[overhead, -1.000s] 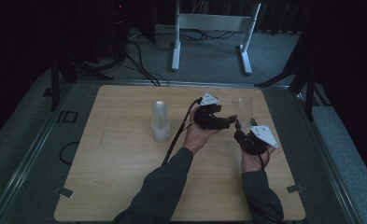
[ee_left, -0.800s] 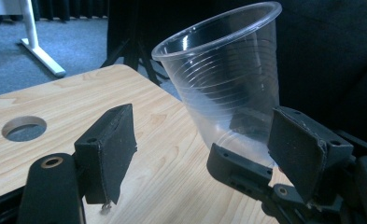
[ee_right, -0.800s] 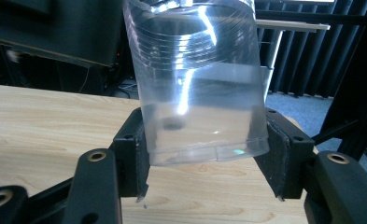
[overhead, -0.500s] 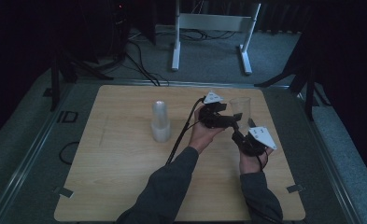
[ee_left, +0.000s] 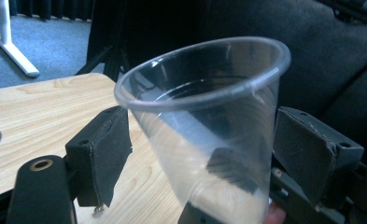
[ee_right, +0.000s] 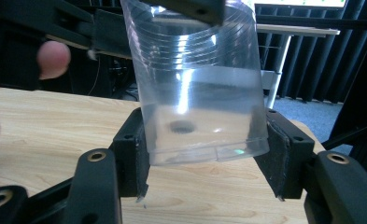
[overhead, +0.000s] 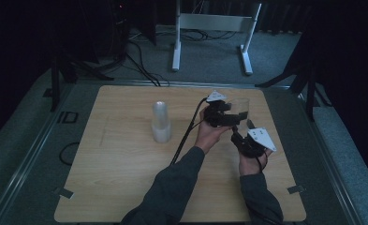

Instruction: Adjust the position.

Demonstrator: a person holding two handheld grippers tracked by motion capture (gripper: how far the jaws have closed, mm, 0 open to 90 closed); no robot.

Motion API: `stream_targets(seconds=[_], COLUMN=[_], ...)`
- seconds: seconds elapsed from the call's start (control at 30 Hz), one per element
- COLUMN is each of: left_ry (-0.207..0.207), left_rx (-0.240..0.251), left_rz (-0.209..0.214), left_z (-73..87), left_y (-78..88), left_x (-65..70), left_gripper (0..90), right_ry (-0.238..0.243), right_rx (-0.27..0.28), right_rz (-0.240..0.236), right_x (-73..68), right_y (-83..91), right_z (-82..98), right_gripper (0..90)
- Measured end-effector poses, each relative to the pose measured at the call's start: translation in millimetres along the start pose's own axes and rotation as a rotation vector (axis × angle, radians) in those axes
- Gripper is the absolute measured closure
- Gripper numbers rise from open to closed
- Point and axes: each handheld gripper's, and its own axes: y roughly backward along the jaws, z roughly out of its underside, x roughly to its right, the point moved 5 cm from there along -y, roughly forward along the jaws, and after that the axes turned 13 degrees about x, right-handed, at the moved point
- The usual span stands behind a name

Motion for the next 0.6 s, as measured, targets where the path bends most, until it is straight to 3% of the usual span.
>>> stream_targets(seconds=[0.13, 0.17, 0.3, 0.6], left_ry=[0.014, 0.036, 0.039, -0.019], left_rx=[0.006, 0.014, 0.028, 0.030], left_rz=[-0.006, -0.007, -0.011, -0.019], left_z=[0.8, 1.9, 0.5, -0.3], left_y=[-2.2, -4.4, -4.4, -3.1], left_x=[-0.5, -0.9, -0.6, 3.5], left_gripper=[19.7, 20.1, 25.0, 28.9], right_ry=[0.002, 0.003, 0.004, -0.002], right_rx=[0.001, -0.002, -0.005, -0.018], right_rz=[-0.004, -0.008, -0.014, -0.047], right_x=[-1.3, -2.0, -2.0, -1.0], right_y=[0.0, -0.2, -0.4, -2.1], right_z=[0.1, 0.6, 1.7, 2.1], right_gripper=[42.0, 42.0, 41.9, 38.3])
